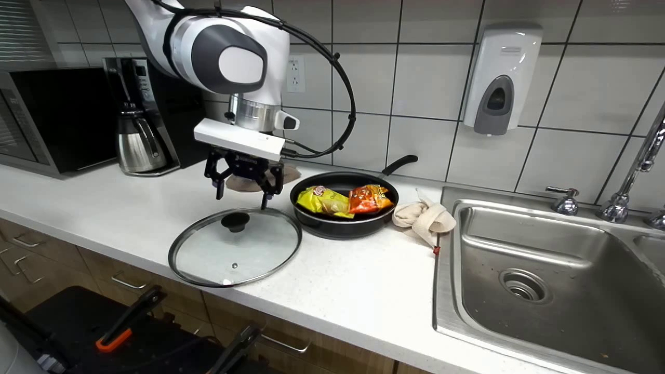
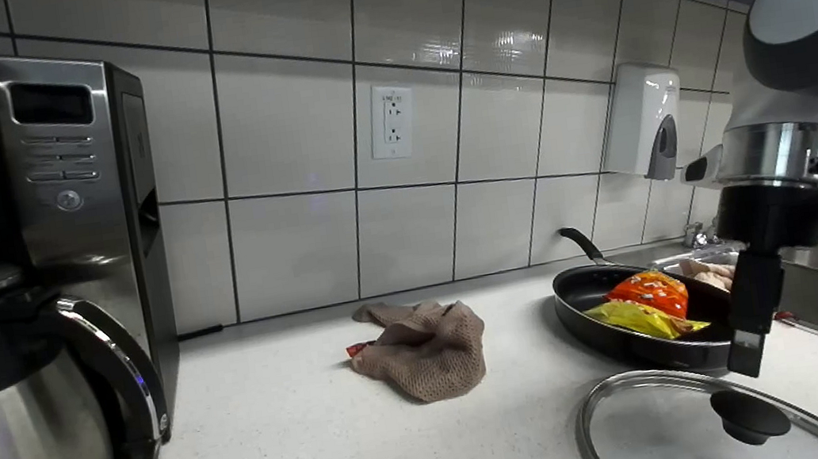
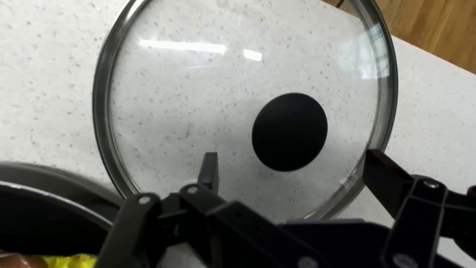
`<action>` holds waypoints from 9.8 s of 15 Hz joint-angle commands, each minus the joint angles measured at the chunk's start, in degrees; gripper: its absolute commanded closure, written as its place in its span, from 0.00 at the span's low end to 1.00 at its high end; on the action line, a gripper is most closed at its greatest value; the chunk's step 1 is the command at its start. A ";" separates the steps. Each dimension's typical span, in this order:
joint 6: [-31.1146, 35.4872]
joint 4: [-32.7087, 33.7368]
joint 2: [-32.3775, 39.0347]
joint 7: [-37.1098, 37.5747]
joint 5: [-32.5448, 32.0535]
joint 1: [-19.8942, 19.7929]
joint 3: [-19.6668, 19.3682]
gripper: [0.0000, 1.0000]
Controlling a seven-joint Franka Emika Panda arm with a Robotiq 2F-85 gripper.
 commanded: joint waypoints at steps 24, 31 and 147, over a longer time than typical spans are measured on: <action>15.47 -5.92 3.04 20.51 -20.57 3.61 3.42 0.00; 16.74 -6.87 2.70 28.81 -29.56 4.05 2.97 0.00; 15.59 23.45 14.23 20.05 -13.30 -9.82 -1.96 0.00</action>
